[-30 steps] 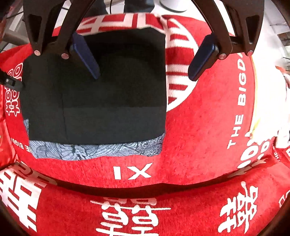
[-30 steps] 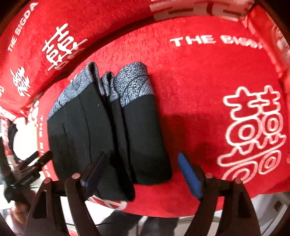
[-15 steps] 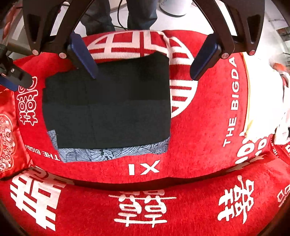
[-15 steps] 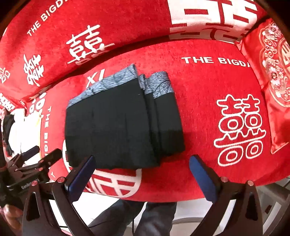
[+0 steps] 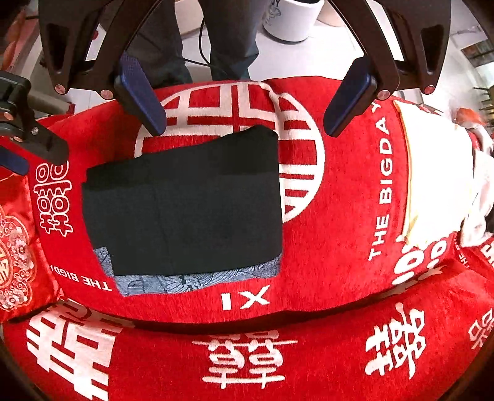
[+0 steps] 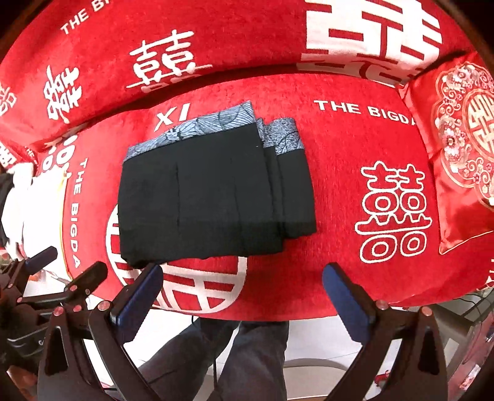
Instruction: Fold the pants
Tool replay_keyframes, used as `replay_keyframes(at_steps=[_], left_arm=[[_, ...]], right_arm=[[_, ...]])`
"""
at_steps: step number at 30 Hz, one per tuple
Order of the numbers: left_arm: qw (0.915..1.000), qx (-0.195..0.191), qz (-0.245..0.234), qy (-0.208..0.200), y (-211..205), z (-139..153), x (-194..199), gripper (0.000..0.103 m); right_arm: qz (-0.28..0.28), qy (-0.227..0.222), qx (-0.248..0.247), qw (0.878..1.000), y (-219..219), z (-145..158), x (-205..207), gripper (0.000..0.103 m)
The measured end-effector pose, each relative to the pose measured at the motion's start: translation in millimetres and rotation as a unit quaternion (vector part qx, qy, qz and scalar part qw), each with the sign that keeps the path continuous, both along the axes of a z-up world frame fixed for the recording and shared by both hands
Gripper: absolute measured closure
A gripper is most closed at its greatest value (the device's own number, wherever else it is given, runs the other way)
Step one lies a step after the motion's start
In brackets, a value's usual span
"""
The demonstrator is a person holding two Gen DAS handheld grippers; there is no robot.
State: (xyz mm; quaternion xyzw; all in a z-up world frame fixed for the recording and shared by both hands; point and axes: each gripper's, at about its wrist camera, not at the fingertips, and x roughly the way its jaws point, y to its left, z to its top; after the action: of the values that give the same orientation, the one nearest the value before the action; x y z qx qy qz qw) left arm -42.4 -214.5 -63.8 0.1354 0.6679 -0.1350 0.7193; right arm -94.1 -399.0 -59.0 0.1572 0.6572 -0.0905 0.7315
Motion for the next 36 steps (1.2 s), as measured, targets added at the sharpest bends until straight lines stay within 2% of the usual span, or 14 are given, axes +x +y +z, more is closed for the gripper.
replay_keyframes(at_steps=[13, 30, 36], left_arm=[[0.9998, 0.001, 0.007, -0.02, 6, 22, 1, 0.001], [0.9995, 0.003, -0.001, -0.032, 10, 33, -15, 0.001], [0.9984, 0.009, -0.017, -0.054, 12, 41, -20, 0.001]], right_arm=[[0.01, 0.015, -0.015, 1.0, 16, 11, -5, 0.0], [0.024, 0.007, -0.034, 0.999, 26, 23, -13, 0.0], [0.023, 0.003, -0.042, 0.999, 31, 29, -17, 0.0]])
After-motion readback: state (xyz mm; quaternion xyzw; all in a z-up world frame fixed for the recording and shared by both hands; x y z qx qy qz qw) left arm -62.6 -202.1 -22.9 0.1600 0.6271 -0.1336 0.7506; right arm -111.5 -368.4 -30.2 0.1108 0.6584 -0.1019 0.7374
